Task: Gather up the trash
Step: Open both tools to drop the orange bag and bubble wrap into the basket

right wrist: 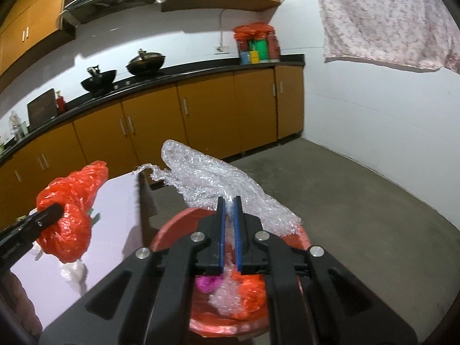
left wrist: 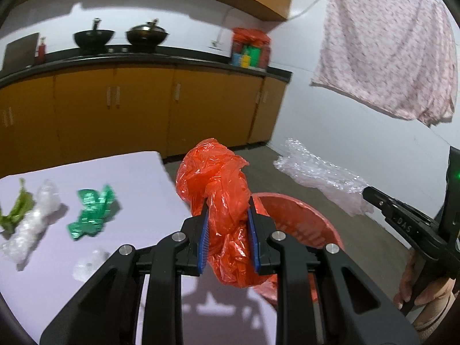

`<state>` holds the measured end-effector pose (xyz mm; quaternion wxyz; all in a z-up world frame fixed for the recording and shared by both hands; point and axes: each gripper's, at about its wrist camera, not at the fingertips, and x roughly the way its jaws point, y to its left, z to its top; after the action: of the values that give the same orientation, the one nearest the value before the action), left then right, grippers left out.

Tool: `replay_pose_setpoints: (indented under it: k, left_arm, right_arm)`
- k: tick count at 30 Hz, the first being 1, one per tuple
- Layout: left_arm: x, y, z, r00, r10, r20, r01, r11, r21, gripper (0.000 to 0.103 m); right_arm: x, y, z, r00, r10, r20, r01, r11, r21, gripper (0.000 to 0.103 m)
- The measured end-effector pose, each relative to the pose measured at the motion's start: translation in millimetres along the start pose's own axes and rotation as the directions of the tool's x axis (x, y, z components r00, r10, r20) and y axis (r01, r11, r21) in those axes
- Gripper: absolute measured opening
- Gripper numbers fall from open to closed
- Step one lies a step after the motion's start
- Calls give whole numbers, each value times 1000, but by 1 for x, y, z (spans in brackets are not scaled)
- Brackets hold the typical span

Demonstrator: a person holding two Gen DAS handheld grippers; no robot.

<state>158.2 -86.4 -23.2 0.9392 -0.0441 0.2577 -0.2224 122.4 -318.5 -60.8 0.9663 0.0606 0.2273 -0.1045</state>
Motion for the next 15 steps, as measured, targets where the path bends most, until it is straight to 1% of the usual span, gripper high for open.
replay_pose_setpoints:
  k: [6,15]
  left_arm:
    - [23,-21,-4,999,-41,-36,42,998,40,23]
    - [46,-36,-12,995,-62,-82,69,994,87,23]
  right_arm:
    - [5,-16,-6,999,-35,-3,35,999,13,7]
    - [18,-25,-16,999,-36,-31,38,998,45,7]
